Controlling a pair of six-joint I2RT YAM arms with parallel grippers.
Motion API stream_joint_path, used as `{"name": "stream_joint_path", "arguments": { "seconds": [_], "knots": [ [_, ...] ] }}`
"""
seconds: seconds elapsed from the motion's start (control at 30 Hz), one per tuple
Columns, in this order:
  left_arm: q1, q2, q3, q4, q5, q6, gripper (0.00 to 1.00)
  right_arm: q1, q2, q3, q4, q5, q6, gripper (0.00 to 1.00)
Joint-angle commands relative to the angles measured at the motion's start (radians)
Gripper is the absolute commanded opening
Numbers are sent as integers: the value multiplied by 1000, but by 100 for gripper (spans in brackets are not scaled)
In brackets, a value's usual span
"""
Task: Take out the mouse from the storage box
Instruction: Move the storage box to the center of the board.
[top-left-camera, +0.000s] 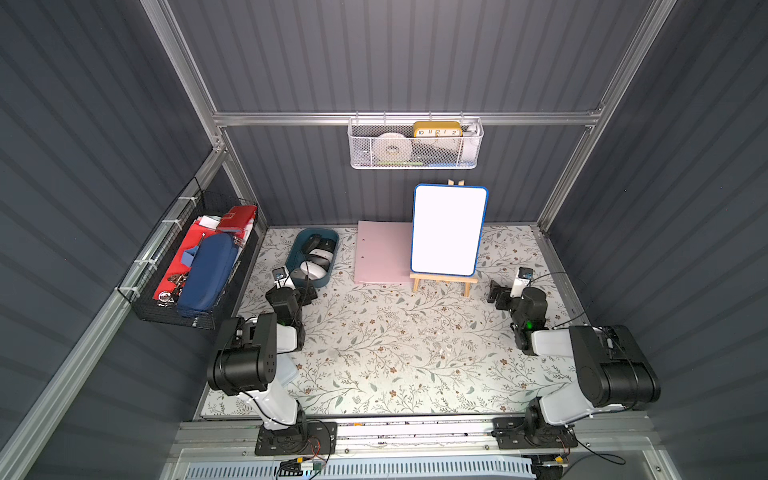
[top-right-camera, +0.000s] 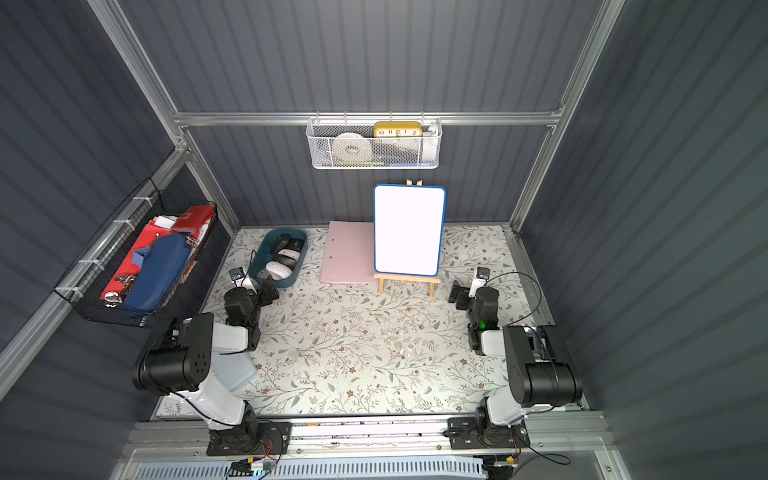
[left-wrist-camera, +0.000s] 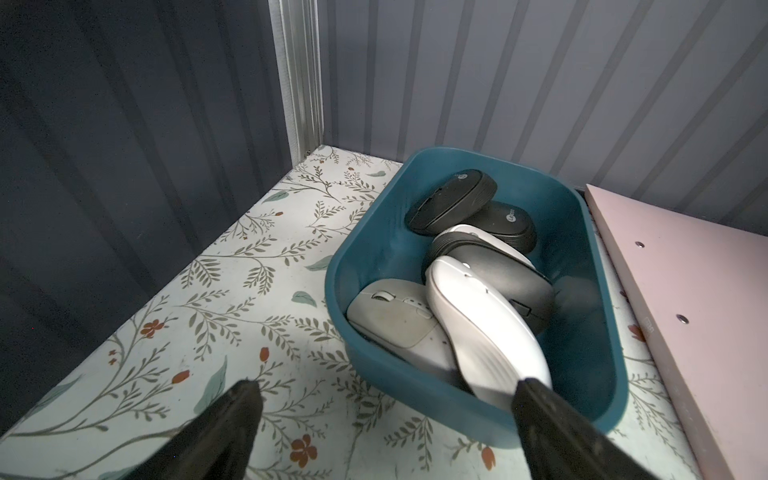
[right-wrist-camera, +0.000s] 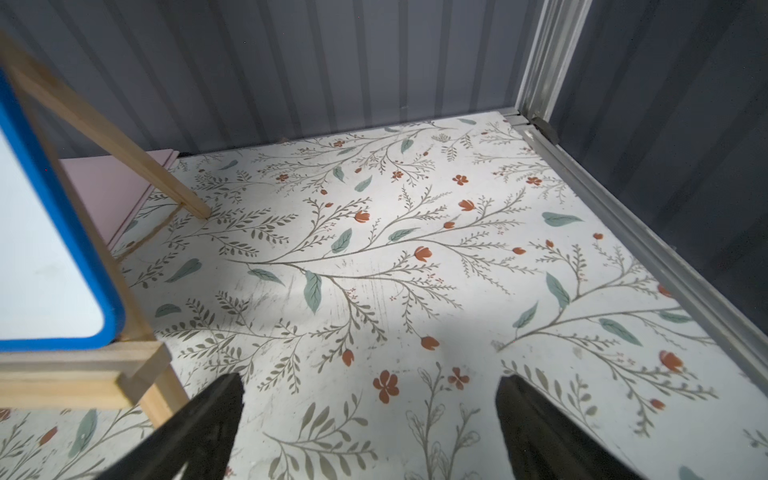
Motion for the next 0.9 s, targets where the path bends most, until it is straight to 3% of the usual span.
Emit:
{"name": "stream_joint_path", "arguments": {
  "seconds": [0.0, 0.07, 0.17, 0.27, 0.4, 0.5, 0.6, 0.67, 0.73, 0.87],
  "knots": [
    [-10, -120, -23, -79, -22, 2, 99, 24, -72, -68, 70, -28, -48, 99],
    [-32, -213, -12, -181, -52, -2, 99, 66, -152, -99, 57, -7, -80, 99],
    [-102, -356, -1, -303, -93, -25, 100, 136, -371, -80, -209, 36, -117, 99],
    [-147, -456, 41, -431, -61, -91, 99, 157, -561, -20, -469, 24, -23, 99],
    [-147, -507, 141, -644, -27, -298, 99, 158, -742, 46, -680, 30, 125, 99],
    [-147, -480, 242, -819, -93, -444, 99, 157, -838, 95, -822, 167, 297, 99],
    [-146, -395, 382, -982, -118, -502, 99, 148, -928, 159, -1094, 363, 598, 99],
    [-141, -314, 496, -1095, -142, -544, 99, 115, -982, 142, -1087, 309, 618, 99],
    [-122, -226, 602, -1147, -50, -521, 100, 95, -1005, 118, -1042, 250, 603, 99],
    [-116, -72, 746, -1199, 84, -499, 99, 96, -934, 188, -1134, 194, 583, 99]
  ]
}}
